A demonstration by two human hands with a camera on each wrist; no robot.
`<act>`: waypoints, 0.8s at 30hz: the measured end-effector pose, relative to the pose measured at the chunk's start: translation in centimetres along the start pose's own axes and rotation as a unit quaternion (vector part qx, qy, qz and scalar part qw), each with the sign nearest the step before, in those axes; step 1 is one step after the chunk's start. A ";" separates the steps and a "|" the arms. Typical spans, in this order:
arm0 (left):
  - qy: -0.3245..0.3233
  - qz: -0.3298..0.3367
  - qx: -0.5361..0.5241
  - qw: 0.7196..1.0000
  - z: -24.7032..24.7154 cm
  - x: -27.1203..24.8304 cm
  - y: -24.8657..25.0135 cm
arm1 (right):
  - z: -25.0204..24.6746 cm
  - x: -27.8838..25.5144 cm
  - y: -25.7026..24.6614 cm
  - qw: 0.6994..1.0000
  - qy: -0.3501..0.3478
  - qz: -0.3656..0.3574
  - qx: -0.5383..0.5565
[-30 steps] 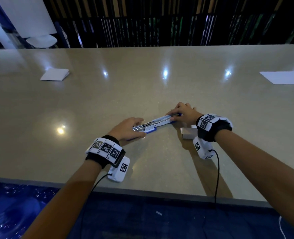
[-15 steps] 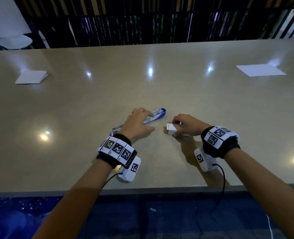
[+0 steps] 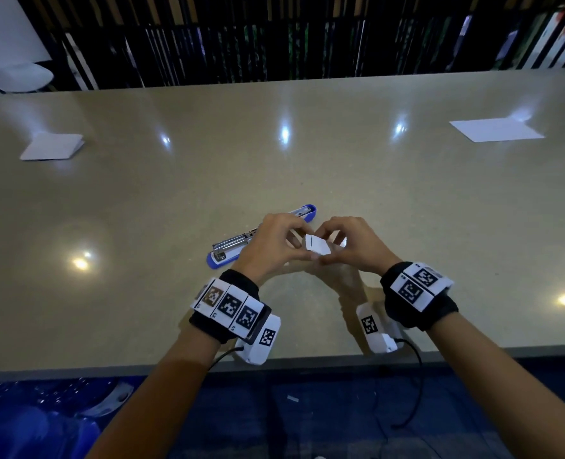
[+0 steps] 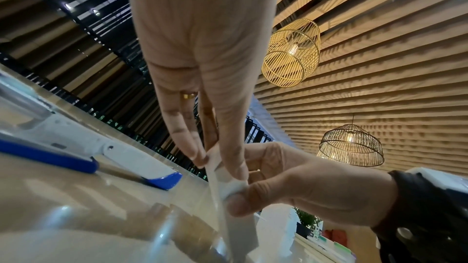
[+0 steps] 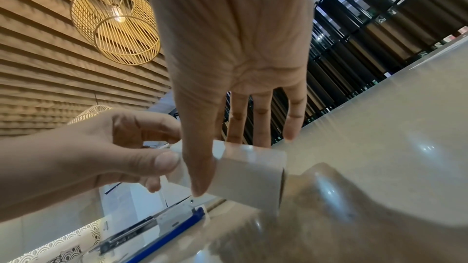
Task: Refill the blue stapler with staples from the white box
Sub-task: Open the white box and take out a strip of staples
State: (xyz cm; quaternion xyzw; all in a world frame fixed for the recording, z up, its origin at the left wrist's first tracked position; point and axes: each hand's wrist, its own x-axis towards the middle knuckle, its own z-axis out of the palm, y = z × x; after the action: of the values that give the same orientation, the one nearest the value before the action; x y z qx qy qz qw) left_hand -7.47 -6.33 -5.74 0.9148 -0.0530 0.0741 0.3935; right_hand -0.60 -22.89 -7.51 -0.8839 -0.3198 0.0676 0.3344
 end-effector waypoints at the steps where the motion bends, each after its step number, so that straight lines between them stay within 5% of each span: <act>1: 0.001 -0.003 -0.004 1.000 -0.1 0.0 0.0 | 0.0 0.0 -0.1 1.000 0.005 0.000 0.003; 11: 0.031 -0.020 -0.019 0.999 -1.6 0.4 -0.9 | -0.3 0.0 -0.8 0.998 0.035 -0.017 0.056; 24: -0.086 0.005 -0.020 0.996 -0.7 1.1 -2.0 | -0.6 -0.4 -1.0 0.995 0.003 -0.035 0.088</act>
State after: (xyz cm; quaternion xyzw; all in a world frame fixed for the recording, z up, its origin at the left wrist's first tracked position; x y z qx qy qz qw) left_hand -6.10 -4.51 -6.47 0.9093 -0.0927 -0.0043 0.4056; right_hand -1.26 -22.91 -6.51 -0.8394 -0.3424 0.0816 0.4141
